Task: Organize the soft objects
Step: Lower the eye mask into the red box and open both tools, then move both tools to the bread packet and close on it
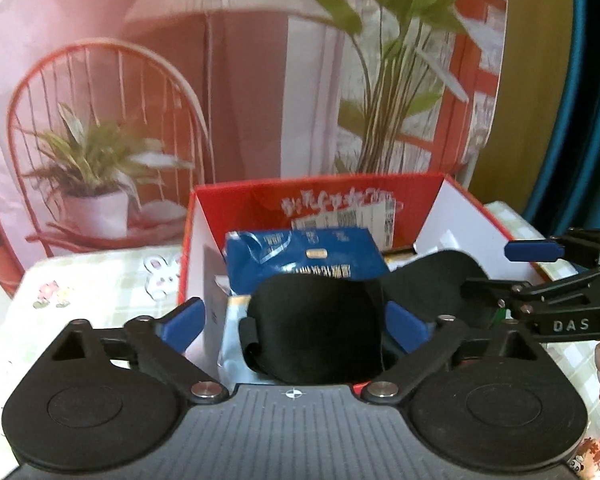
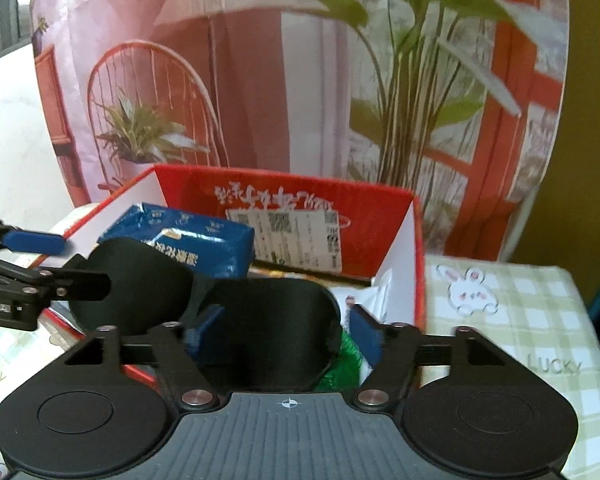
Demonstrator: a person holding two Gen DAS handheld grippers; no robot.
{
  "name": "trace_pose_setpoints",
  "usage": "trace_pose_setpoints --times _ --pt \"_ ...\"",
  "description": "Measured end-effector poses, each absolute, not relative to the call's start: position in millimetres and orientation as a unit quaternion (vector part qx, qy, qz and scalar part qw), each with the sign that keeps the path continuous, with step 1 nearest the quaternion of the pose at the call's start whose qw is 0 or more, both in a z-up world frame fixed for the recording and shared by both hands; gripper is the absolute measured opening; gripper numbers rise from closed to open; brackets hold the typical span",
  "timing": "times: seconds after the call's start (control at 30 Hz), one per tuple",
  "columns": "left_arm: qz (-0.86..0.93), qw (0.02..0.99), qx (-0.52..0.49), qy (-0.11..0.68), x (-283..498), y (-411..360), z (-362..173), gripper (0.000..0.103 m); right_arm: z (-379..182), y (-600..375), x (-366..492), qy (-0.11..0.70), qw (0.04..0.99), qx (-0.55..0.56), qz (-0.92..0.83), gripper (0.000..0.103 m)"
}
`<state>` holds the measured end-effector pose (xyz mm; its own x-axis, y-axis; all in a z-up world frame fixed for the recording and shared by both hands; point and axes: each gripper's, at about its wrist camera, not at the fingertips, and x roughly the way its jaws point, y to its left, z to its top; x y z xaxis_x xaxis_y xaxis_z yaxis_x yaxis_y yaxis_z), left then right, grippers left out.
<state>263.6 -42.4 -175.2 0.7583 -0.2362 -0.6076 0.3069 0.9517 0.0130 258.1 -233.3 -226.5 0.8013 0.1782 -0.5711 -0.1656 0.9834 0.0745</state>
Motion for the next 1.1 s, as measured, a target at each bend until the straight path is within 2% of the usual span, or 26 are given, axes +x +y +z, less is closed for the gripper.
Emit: trace_pose_setpoints --times 0.17,0.33,0.63,0.93,1.1 --pt "-0.138 0.941 0.056 0.304 241.9 -40.8 -164.7 0.101 -213.1 -236.7 236.5 0.277 0.955 -0.011 0.102 0.088" --pt "-0.137 0.946 0.042 0.292 209.3 -37.9 -160.8 0.103 -206.1 -242.1 208.1 0.261 0.958 -0.020 0.115 0.095" --pt "-0.159 0.940 0.027 0.300 150.0 -55.3 -179.3 0.103 -215.9 -259.4 142.8 0.257 0.958 -0.001 0.125 0.096" --pt "-0.204 0.918 0.030 0.338 117.2 -74.4 -210.9 0.103 -261.2 -275.6 69.2 0.319 0.941 0.001 0.116 0.095" --pt "-0.233 0.904 0.015 0.358 114.1 -84.4 -221.8 0.103 -281.6 -289.5 35.9 0.350 0.931 0.009 0.106 0.087"
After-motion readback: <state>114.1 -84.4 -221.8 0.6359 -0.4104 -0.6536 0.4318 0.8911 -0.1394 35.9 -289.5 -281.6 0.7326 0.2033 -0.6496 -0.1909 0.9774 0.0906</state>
